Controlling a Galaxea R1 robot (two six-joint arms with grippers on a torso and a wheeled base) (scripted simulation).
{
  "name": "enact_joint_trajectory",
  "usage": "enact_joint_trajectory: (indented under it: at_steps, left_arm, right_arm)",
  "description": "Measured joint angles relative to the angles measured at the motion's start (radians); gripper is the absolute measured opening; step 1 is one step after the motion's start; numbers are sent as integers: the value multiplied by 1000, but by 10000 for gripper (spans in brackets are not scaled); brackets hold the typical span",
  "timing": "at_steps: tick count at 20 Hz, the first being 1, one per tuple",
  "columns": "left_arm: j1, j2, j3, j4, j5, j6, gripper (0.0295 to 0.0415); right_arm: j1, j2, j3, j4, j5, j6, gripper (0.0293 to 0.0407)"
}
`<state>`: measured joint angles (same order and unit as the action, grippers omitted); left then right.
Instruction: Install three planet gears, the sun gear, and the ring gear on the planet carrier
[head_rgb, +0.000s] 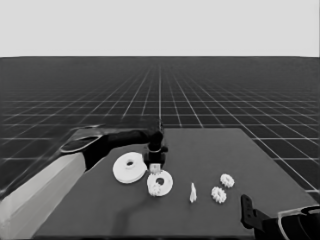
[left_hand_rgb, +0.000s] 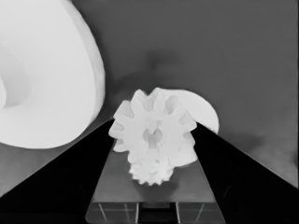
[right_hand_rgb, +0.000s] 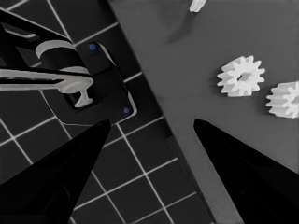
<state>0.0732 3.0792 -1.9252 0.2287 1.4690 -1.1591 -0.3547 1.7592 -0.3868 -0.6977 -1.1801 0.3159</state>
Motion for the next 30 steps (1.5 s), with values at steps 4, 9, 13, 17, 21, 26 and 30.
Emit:
enact_joint_trajectory:
  at_steps: [4, 9, 13, 17, 21, 26, 30]
  left_arm:
    - [42, 18, -52, 35, -27, 27, 312]
    - [48, 21, -59, 39, -30, 31, 344]
    - [48, 21, -60, 40, -31, 31, 384]
    - [48, 21, -60, 40, -31, 31, 385]
    - [-65, -16, 51, -56, 32, -30, 385]
    - [-93, -19, 61, -83, 42, -36, 385]
    - [-273, -670, 927, 23, -500, 878, 414]
  right_arm:
    - [0, 0, 0, 0, 0, 0, 385]
    - [0, 0, 0, 0, 0, 0, 385]
    - [0, 0, 0, 0, 0, 0, 385]
    - [0, 0, 0, 0, 0, 0, 385]
    - [0, 0, 0, 0, 0, 0, 385]
    - [0, 0, 0, 0, 0, 0, 385]
    - [0, 0, 0, 0, 0, 0, 385]
